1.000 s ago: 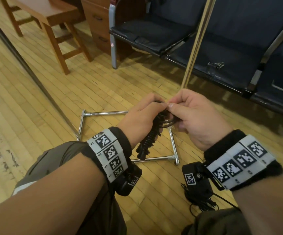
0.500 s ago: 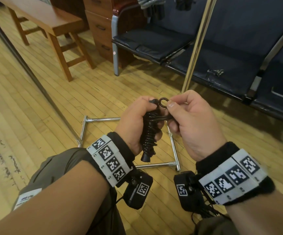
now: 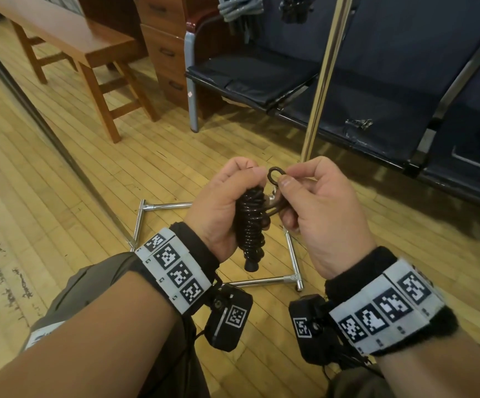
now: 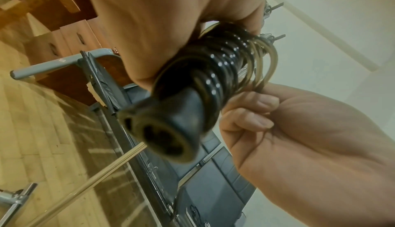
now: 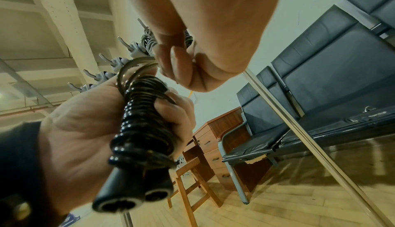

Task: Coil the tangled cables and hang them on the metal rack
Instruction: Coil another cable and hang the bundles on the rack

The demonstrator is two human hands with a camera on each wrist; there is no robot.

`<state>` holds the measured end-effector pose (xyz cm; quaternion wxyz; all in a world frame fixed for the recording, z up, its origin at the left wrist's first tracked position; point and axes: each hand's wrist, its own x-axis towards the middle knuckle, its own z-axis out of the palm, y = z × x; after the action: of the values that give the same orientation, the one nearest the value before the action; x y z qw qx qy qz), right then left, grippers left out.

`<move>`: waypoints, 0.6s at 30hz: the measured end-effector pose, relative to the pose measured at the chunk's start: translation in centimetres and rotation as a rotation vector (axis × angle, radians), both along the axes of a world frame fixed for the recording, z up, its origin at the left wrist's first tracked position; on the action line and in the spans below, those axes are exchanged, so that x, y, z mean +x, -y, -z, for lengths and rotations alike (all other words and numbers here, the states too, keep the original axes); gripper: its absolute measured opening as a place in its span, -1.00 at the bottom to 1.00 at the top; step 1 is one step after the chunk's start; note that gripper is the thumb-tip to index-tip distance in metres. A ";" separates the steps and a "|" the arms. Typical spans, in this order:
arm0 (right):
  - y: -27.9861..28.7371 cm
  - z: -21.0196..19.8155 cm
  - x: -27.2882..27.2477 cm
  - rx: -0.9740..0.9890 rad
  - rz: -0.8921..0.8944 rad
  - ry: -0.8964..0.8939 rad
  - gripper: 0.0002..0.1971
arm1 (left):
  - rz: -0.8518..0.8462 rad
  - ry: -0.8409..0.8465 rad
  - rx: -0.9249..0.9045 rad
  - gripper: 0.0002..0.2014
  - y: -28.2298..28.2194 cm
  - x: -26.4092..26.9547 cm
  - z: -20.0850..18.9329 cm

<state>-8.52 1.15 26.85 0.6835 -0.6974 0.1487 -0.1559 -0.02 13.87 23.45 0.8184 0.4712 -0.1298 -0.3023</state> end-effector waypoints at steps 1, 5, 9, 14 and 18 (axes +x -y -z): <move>0.0 0.0 0.0 0.016 -0.015 -0.004 -0.93 | -0.011 0.003 0.007 -0.91 0.0 0.0 0.0; -0.1 0.1 0.1 0.018 -0.053 -0.009 -0.91 | -0.059 -0.009 0.035 -0.98 0.1 0.2 0.3; -0.1 0.1 0.3 0.011 -0.063 -0.002 -0.90 | -0.104 -0.016 0.039 -0.94 0.0 0.4 0.3; -0.6 0.6 0.5 -0.068 -0.041 0.000 -0.88 | -0.104 0.012 0.058 -0.82 -0.7 0.6 0.0; -1.2 1.0 0.9 -0.171 -0.019 -0.013 -0.90 | -0.129 0.081 0.115 -0.81 -1.4 0.6 -1.1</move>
<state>-7.58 2.38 25.85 0.6219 -0.7556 0.1328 -0.1572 0.54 15.28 24.54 0.8018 0.5367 -0.1145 -0.2366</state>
